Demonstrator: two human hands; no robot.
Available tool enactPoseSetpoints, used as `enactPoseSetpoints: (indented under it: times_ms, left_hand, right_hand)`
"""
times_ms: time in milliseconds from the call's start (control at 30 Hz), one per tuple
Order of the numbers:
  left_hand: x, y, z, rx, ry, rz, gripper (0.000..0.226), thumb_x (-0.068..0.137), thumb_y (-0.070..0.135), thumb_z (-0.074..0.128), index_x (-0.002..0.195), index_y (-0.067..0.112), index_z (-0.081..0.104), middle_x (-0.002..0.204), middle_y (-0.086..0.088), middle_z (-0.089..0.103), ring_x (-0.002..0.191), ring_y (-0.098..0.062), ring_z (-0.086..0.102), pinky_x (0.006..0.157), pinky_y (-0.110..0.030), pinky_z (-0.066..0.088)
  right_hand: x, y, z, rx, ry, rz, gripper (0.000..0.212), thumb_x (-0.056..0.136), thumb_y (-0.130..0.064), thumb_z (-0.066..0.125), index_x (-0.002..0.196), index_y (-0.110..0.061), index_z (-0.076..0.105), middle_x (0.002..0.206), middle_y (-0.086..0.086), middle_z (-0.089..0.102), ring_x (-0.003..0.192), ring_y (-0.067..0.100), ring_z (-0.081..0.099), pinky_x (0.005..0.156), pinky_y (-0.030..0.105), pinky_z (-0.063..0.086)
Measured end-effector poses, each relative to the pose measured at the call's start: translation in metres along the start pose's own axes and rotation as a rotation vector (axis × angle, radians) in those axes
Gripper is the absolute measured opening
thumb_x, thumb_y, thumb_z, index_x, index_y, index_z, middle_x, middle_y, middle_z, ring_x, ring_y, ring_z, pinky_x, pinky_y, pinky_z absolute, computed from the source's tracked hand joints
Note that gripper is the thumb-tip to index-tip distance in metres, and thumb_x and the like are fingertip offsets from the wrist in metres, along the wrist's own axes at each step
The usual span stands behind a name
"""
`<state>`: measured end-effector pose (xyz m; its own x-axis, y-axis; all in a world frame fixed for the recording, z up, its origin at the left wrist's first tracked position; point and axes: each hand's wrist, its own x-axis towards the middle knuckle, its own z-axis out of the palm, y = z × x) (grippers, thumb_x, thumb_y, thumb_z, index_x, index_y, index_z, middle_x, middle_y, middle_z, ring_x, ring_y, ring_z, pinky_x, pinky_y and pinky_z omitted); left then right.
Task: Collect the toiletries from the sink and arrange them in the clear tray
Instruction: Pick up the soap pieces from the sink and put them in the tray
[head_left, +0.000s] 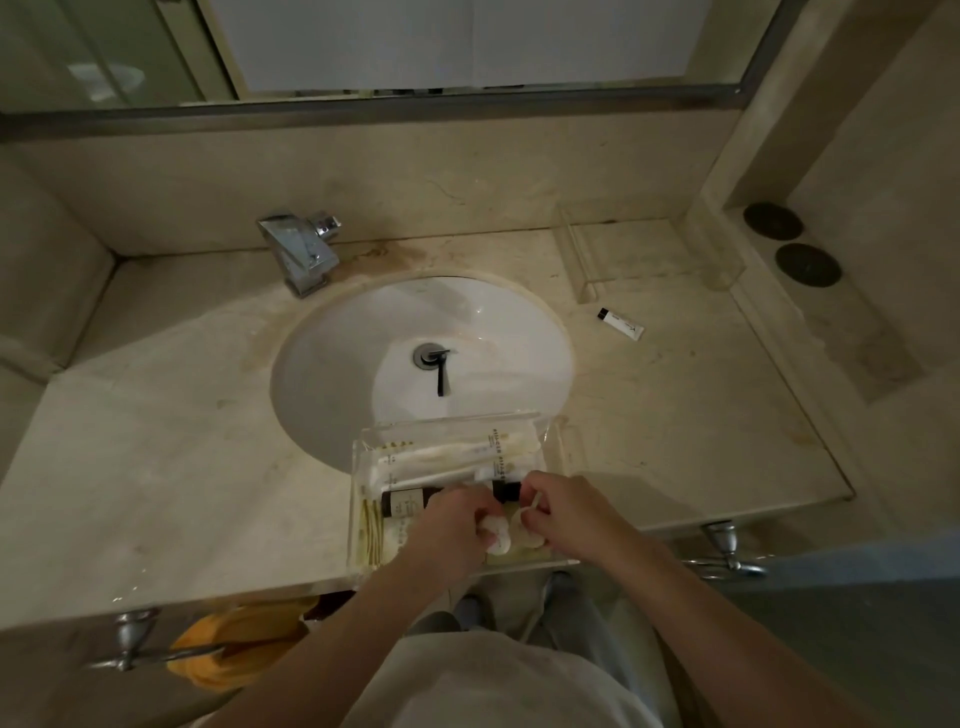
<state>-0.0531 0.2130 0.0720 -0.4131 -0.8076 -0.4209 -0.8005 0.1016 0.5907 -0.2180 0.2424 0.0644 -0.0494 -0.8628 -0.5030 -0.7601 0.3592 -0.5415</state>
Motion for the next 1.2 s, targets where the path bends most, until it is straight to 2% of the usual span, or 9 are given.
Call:
enactPoseSetpoints:
  times_ms: [67, 167, 400, 533, 667, 800, 900, 1067, 1200]
  left_hand:
    - [-0.001, 0.003, 0.002, 0.039, 0.029, 0.025, 0.031, 0.086, 0.011, 0.061, 0.114, 0.022, 0.068, 0.119, 0.000, 0.063, 0.110, -0.017, 0.058, 0.091, -0.022, 0.041]
    - [-0.002, 0.007, 0.005, 0.131, 0.062, 0.054, 0.029, 0.089, 0.011, 0.056, 0.112, 0.023, 0.069, 0.116, 0.000, 0.060, 0.108, -0.019, 0.056, 0.083, -0.019, 0.035]
    - [0.001, 0.011, 0.006, 0.232, 0.067, 0.035, 0.025, 0.089, 0.009, 0.051, 0.103, 0.019, 0.069, 0.111, 0.000, 0.061, 0.102, -0.019, 0.058, 0.083, -0.023, 0.040]
    - [0.005, 0.013, 0.004, 0.252, 0.028, 0.014, 0.024, 0.089, 0.011, 0.052, 0.105, 0.017, 0.069, 0.113, 0.000, 0.063, 0.102, -0.020, 0.061, 0.084, -0.025, 0.044]
    - [0.010, 0.014, -0.003, 0.247, 0.007, 0.001, 0.015, 0.085, 0.021, 0.062, 0.099, 0.020, 0.066, 0.104, 0.002, 0.065, 0.087, -0.015, 0.059, 0.073, -0.023, 0.043]
    - [0.022, 0.024, -0.022, 0.218, 0.086, 0.019, 0.015, 0.078, 0.025, 0.071, 0.087, 0.024, 0.058, 0.086, 0.008, 0.055, 0.081, -0.012, 0.052, 0.066, -0.020, 0.035]
    - [0.036, 0.032, -0.035, 0.185, 0.157, 0.052, 0.019, 0.077, 0.029, 0.073, 0.091, 0.021, 0.063, 0.080, 0.008, 0.056, 0.075, -0.011, 0.053, 0.061, -0.019, 0.035]
    - [0.069, 0.042, -0.041, 0.146, 0.222, 0.067, 0.017, 0.082, 0.025, 0.069, 0.097, 0.018, 0.065, 0.083, 0.007, 0.059, 0.077, -0.011, 0.057, 0.070, -0.019, 0.042]
    - [0.097, 0.046, -0.045, 0.111, 0.243, 0.025, 0.023, 0.085, 0.028, 0.066, 0.105, 0.017, 0.063, 0.101, 0.000, 0.061, 0.080, -0.013, 0.055, 0.073, -0.020, 0.040]
  right_hand:
    - [0.002, 0.000, -0.002, -0.026, 0.000, -0.007, 0.011, 0.084, -0.023, 0.062, 0.095, -0.025, 0.058, 0.088, 0.006, 0.069, 0.075, 0.022, 0.066, 0.072, 0.038, 0.057]
    - [0.004, -0.002, -0.005, -0.115, 0.007, -0.029, 0.015, 0.083, -0.021, 0.065, 0.097, -0.021, 0.062, 0.095, 0.004, 0.064, 0.083, 0.022, 0.062, 0.075, 0.034, 0.053]
    - [0.009, -0.001, -0.006, -0.211, -0.004, -0.115, 0.016, 0.082, -0.020, 0.066, 0.098, -0.020, 0.060, 0.092, -0.002, 0.048, 0.082, 0.018, 0.049, 0.069, 0.029, 0.040]
    - [0.009, -0.002, -0.007, -0.243, -0.030, -0.140, 0.015, 0.084, -0.020, 0.063, 0.097, -0.020, 0.057, 0.092, -0.002, 0.048, 0.081, 0.018, 0.049, 0.068, 0.030, 0.040]
    - [0.011, -0.004, -0.015, -0.248, -0.051, -0.142, 0.018, 0.082, -0.021, 0.064, 0.099, -0.019, 0.056, 0.093, 0.000, 0.053, 0.084, 0.020, 0.054, 0.069, 0.033, 0.046]
    - [0.021, -0.007, -0.027, -0.180, 0.005, -0.137, 0.015, 0.081, -0.027, 0.066, 0.092, -0.021, 0.056, 0.093, 0.002, 0.060, 0.081, 0.020, 0.058, 0.071, 0.036, 0.053]
    - [0.029, -0.012, -0.036, -0.119, 0.048, -0.150, 0.012, 0.084, -0.027, 0.064, 0.091, -0.019, 0.058, 0.090, 0.000, 0.062, 0.080, 0.019, 0.059, 0.071, 0.033, 0.052]
    - [0.045, -0.018, -0.047, -0.067, 0.140, -0.177, 0.011, 0.087, -0.023, 0.058, 0.095, -0.017, 0.061, 0.089, -0.001, 0.060, 0.082, 0.018, 0.058, 0.074, 0.032, 0.052]
    - [0.060, -0.016, -0.053, -0.064, 0.206, -0.137, 0.016, 0.089, -0.027, 0.056, 0.102, -0.018, 0.060, 0.102, 0.000, 0.053, 0.090, 0.020, 0.058, 0.077, 0.034, 0.051]
